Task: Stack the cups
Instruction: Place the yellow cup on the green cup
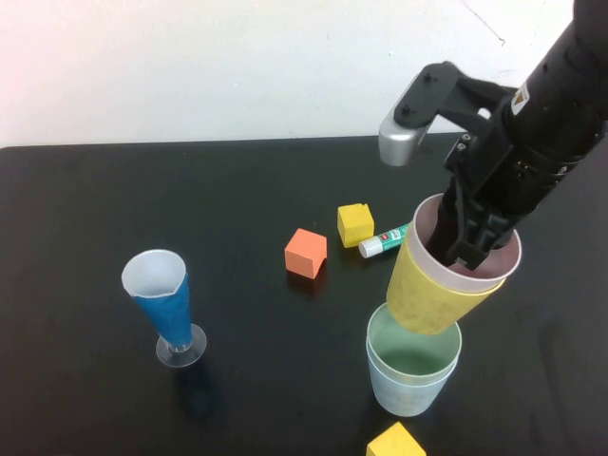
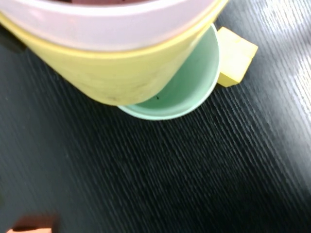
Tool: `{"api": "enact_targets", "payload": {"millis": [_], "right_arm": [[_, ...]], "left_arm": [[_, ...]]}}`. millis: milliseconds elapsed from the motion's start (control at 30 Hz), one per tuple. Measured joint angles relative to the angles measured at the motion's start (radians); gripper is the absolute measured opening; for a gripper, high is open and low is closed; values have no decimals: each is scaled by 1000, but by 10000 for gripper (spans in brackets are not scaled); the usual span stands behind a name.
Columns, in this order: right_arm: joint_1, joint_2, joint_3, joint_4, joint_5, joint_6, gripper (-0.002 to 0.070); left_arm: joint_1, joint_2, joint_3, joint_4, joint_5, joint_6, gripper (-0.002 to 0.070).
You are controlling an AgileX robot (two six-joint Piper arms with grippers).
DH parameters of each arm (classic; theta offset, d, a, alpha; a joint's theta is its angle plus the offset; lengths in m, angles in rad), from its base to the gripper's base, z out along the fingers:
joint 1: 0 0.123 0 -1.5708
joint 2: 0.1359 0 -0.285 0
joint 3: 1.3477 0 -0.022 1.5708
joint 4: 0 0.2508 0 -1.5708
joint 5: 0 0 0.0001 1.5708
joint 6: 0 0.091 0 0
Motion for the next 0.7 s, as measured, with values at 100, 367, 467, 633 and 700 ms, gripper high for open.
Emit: {"api": "enact_targets", "payload": {"millis": [100,367,467,633,700], "right_arm": [[13,4,0,2,-2,-8,82],[81,8,0,-18,-4,-26,82],[82,23,0,-25,-4,-26,82],[82,48,0,-56,-6,-6,101],[82,50,0,-65,-6,-1,111]], "left_arm": [[0,0,0,-5,0,2,1],[0,0,0,-7,-2,2,0],[0,0,0,-11,-2,2,0],[0,0,0,-23,0,2,0],[0,0,0,-32,4,2,0]]}}
